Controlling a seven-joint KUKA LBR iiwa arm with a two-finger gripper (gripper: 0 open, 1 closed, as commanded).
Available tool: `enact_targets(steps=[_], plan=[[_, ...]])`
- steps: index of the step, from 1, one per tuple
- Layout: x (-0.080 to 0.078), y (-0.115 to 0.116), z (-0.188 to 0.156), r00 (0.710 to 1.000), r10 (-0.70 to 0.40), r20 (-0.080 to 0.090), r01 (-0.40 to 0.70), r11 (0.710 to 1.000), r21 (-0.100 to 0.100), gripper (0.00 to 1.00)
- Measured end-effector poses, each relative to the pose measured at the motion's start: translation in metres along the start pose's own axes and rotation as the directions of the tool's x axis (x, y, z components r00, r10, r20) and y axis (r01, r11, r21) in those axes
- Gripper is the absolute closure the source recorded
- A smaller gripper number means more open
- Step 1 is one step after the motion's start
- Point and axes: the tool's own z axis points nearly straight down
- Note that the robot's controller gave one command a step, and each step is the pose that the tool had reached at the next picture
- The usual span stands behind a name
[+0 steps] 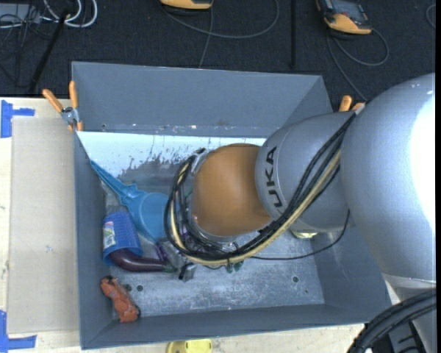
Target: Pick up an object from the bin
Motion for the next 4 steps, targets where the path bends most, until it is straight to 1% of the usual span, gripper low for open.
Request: enact_targets(steps=[1,2,3,4], plan=[[-0.006,-0.019,-0.044,0.986,0.162,-0.038,-0.162,0.987,0.016,0.0],[-0.005,-0.018,-0.043,0.986,0.162,-0.041,-0.161,0.987,0.016,0.0],[-0.02,-0.022,0.009,0.984,0.179,-0.02,-0.179,0.984,0.012,1.0],[-0.02,-0.022,0.009,0.984,0.179,-0.02,-0.179,0.984,0.012,1.0]])
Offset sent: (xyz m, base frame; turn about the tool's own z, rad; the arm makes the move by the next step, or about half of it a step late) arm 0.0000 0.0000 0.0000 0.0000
